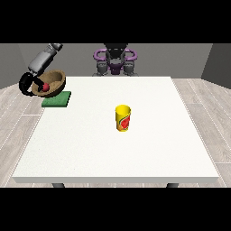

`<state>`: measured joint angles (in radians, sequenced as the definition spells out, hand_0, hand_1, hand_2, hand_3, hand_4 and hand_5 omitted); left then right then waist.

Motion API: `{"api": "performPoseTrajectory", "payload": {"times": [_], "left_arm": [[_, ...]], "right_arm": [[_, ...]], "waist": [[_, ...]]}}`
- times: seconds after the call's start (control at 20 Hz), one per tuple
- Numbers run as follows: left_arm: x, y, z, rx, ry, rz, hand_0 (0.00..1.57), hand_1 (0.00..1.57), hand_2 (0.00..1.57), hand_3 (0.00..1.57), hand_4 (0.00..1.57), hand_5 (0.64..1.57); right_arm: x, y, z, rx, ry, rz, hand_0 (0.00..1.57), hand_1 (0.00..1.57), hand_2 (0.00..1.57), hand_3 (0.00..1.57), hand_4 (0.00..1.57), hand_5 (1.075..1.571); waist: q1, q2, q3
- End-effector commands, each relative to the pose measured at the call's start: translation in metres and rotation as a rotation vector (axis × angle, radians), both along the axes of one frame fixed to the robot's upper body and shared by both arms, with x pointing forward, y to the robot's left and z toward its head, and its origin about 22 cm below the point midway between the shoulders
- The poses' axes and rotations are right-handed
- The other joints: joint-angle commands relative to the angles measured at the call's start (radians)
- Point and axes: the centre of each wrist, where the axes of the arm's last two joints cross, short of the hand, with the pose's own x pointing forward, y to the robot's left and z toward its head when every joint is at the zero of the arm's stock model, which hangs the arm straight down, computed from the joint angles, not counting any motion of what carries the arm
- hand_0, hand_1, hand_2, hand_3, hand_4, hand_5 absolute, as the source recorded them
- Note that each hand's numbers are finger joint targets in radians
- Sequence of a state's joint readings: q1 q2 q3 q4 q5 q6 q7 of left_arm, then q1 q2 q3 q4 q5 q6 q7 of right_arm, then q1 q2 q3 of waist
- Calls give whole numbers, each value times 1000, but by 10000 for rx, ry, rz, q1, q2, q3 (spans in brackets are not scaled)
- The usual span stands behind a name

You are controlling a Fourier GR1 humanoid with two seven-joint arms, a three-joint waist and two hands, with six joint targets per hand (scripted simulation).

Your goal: Pick the cup and pour the ball into the bowl, then pick the bowl and place it on the pad

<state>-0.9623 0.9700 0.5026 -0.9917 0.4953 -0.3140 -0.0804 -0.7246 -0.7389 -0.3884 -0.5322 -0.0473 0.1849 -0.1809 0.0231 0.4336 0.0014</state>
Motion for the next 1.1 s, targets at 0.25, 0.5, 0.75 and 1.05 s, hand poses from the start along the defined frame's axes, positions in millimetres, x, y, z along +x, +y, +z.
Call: {"api": "performPoseTrajectory", "payload": {"times": [0.25,0.5,0.75,1.05], "left_arm": [[9,-6,-9,158,474,75,0,0,0,0,0,1530],[-1,10,-8,69,-75,198,0,0,0,0,0,1525],[-6,12,-14,28,45,261,0,0,0,0,0,1523],[-23,17,8,-92,-582,553,0,0,0,0,0,1516]], "right_arm": [[18,30,-10,-835,788,203,1571,1571,1571,1290,1229,1571],[11,27,-32,431,584,271,1571,1571,1571,1188,1135,1570],[-11,-2,-47,2209,1075,-747,1571,1571,1571,1571,887,1562],[-15,-25,-10,1565,99,-1665,740,740,690,1053,0,1538]], "waist": [[140,-581,-2],[-19,9,-1],[102,-26,5],[-20,498,2]]}}
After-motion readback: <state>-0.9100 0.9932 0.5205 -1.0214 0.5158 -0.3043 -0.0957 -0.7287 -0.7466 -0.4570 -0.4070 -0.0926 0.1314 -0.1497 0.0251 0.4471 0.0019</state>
